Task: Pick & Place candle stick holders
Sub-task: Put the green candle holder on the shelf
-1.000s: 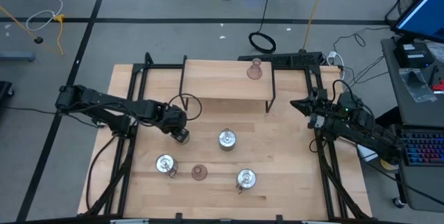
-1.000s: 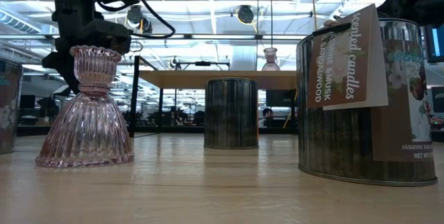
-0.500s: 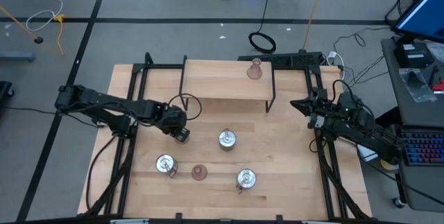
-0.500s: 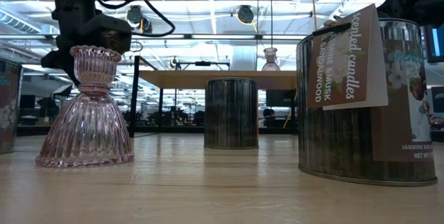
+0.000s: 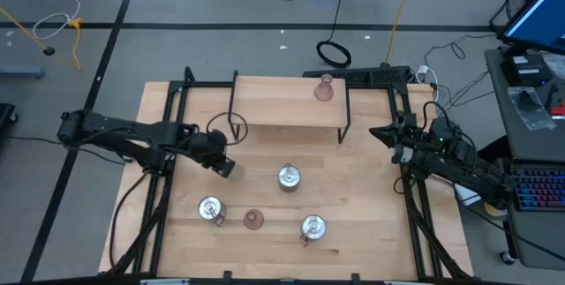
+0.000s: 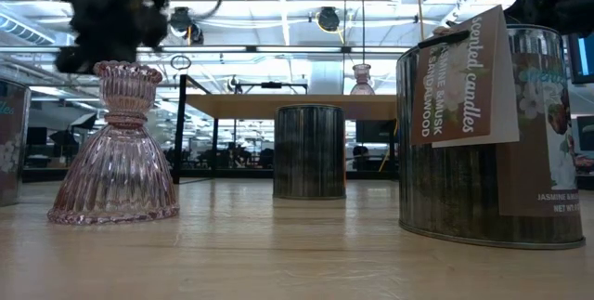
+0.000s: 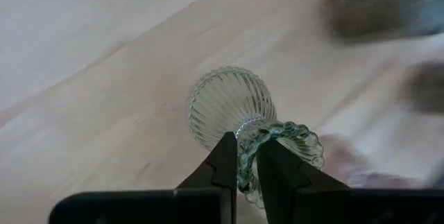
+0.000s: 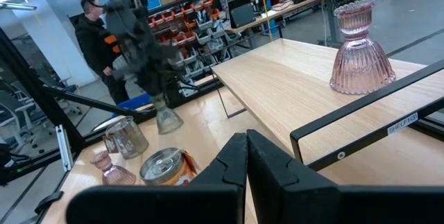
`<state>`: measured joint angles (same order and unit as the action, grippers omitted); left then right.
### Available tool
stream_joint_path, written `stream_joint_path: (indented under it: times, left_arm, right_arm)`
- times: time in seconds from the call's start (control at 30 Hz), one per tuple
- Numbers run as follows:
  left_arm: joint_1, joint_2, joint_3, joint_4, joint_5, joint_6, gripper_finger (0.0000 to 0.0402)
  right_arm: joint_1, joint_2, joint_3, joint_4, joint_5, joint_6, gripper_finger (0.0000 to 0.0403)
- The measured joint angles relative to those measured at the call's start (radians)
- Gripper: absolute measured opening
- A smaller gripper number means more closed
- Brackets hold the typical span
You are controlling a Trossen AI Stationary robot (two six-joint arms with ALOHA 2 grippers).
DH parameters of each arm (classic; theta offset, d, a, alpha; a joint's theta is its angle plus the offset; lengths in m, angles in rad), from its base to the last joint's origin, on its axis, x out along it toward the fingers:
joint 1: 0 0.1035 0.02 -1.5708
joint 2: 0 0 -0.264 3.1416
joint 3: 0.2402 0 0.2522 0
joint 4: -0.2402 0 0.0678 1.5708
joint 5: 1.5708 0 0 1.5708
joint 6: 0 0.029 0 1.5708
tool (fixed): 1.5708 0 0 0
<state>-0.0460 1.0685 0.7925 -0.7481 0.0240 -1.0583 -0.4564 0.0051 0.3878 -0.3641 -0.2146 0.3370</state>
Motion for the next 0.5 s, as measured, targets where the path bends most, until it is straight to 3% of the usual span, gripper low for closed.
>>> stream_joint_path:
  times: [0.23,0.5]
  left_arm:
    - [0.005,-0.084,0.002,0.340,-0.139,0.034,0.0033]
    - [0.066,-0.056,0.003,0.624,-0.187,0.128,0.0033]
  right_arm:
    - [0.000,0.000,0.000,0.000,0.000,0.000,0.0000]
    - [0.000,0.000,0.000,0.000,0.000,0.000,0.0000]
